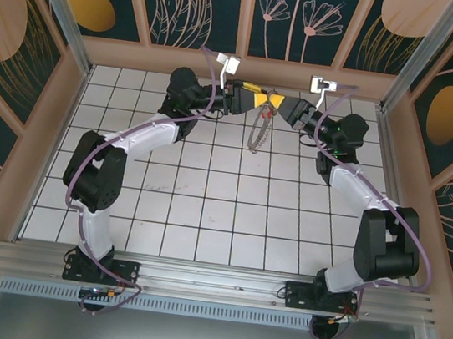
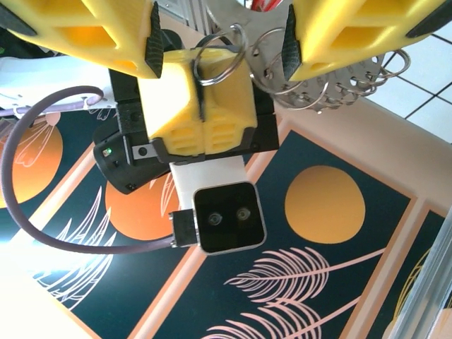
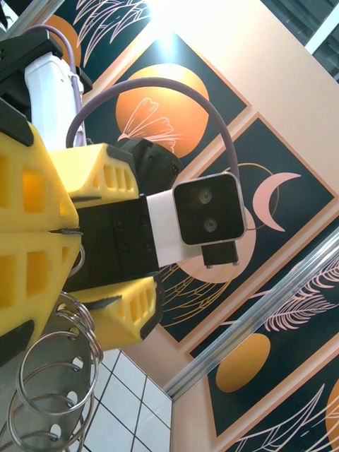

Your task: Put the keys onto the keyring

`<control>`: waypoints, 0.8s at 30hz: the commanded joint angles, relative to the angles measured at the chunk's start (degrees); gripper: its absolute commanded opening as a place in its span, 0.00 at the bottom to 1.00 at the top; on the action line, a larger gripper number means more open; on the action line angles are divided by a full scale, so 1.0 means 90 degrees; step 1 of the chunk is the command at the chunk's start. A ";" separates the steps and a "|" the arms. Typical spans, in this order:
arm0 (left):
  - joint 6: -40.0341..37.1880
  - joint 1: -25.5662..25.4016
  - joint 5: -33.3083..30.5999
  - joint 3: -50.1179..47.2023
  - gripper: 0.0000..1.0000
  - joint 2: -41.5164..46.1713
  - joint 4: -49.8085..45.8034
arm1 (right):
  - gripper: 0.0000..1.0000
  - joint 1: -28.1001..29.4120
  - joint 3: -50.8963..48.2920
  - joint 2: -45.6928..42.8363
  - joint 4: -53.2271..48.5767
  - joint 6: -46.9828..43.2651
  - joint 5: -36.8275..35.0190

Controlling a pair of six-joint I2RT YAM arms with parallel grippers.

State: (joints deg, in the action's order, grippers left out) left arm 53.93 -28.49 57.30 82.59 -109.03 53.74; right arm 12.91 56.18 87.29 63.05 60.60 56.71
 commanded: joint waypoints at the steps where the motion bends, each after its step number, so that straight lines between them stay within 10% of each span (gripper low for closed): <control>1: 0.0327 0.0031 0.0211 0.0169 0.48 -0.0090 0.0724 | 0.00 0.0049 0.0066 0.0040 0.0509 0.0092 0.0056; 24: 0.0544 -0.0027 0.0421 0.0038 0.21 -0.0081 0.1159 | 0.00 0.0033 0.0096 0.0223 0.0516 0.0115 -0.0090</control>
State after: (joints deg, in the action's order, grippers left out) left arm 58.85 -28.49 59.77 82.56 -110.32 60.23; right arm 13.08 56.18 88.53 64.51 61.67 56.69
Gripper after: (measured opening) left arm 0.217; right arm 0.051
